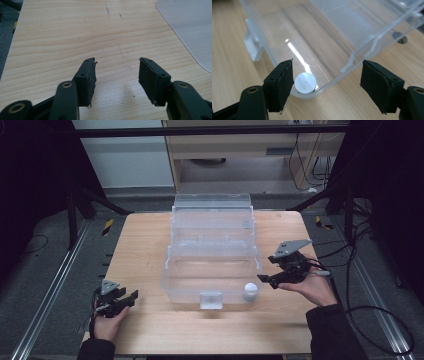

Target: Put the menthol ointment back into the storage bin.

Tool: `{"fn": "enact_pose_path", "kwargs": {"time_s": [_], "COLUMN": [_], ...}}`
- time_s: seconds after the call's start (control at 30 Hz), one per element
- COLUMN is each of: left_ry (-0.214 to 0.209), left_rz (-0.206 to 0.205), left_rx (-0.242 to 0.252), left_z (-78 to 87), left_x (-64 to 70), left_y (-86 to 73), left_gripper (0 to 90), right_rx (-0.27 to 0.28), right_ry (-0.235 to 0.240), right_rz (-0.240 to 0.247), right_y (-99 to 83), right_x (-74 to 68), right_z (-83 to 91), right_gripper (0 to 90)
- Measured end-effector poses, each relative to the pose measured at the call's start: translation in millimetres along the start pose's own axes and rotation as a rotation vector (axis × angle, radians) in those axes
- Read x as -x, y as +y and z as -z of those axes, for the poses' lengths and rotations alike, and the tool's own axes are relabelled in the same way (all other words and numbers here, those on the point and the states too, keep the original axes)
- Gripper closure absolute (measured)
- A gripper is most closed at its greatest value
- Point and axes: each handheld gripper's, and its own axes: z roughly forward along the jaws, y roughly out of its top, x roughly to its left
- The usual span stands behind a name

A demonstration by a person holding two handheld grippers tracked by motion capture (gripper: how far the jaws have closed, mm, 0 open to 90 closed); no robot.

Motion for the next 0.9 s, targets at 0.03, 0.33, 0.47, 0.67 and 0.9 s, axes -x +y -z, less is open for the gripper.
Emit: {"fn": "enact_pose_path", "kwargs": {"time_s": [0.03, 0.33, 0.47, 0.67, 0.9], "left_ry": [-0.001, -0.018, -0.022, -0.019, -0.006], "left_rz": [-0.003, -0.01, -0.012, -0.011, -0.014], "left_rx": [-0.003, -0.006, 0.001, 0.005, 0.007], "left_z": [0.1, -0.4, 0.3, 1.4, 1.1], "left_x": [0.4, 2.2, 2.9, 0.4, -0.2], "left_y": [0.1, -0.2, 0.2, 0.1, 0.1], "left_gripper": [48.4, 53.5, 54.2, 53.7, 50.2], "right_rx": [0.03, 0.198, 0.223, 0.225, 0.224], "right_ry": [-0.014, -0.13, -0.192, -0.253, -0.319], "right_rz": [-0.022, -0.144, -0.211, -0.307, -0.415], "right_y": [-4.8, -45.9, -61.9, -95.9, -127.1], "right_x": [-0.7, -4.5, 2.9, 10.9, 23.8], "right_z": [3.0, 15.0, 18.9, 15.1, -1.8], "right_gripper": [25.3, 20.9, 19.2, 17.5, 16.4]}}
